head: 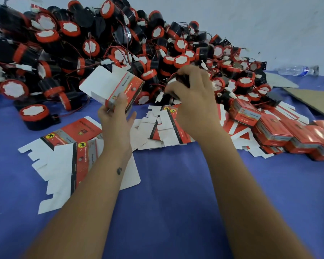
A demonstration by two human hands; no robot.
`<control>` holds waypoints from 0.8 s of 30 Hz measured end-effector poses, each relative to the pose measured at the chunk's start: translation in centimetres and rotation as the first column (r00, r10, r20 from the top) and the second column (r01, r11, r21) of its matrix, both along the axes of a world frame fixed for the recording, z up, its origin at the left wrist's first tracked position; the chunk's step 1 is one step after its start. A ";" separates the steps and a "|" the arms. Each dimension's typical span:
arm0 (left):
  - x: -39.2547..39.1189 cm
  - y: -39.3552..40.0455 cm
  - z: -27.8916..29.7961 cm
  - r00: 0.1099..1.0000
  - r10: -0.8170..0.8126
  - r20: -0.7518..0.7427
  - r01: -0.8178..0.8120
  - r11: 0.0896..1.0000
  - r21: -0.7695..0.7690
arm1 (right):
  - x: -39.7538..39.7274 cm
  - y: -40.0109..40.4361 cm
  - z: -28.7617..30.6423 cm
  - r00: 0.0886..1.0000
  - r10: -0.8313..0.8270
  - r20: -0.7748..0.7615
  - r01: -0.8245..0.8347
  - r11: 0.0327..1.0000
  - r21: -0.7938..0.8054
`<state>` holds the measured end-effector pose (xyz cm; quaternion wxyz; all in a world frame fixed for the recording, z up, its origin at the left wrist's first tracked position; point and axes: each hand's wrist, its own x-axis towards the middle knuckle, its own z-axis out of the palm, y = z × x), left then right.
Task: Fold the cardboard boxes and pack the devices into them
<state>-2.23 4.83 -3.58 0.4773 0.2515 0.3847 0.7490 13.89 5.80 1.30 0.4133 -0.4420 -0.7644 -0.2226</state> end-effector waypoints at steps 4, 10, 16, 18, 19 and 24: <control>0.1 0.0 -0.1 0.997 -0.038 0.067 0.039 0.999 -0.011 | -1.0 0.1 -2.4 0.985 0.167 -0.035 -0.158 0.815 -0.558; 0.9 0.0 0.1 0.980 -0.194 0.049 0.195 0.981 -0.017 | -1.8 0.6 -3.9 0.941 0.127 -0.312 -0.283 0.801 -0.527; 1.5 0.2 0.2 0.971 -0.237 -0.039 0.238 0.971 0.022 | -2.0 1.2 -4.5 0.966 -0.073 -0.249 -0.122 0.718 -0.685; 1.4 0.2 0.1 0.971 -0.237 -0.008 0.237 0.970 0.042 | -2.2 1.0 -4.6 0.972 -0.012 -0.233 -0.158 0.703 -0.693; 1.3 0.2 0.2 0.972 -0.237 0.006 0.236 0.971 0.039 | -2.3 0.8 -4.5 0.962 0.022 -0.273 -0.209 0.704 -0.679; 1.0 -0.2 0.4 0.953 -0.297 0.049 0.297 0.955 0.011 | -2.5 -0.2 -3.9 0.871 0.122 -0.476 -0.356 0.824 -0.441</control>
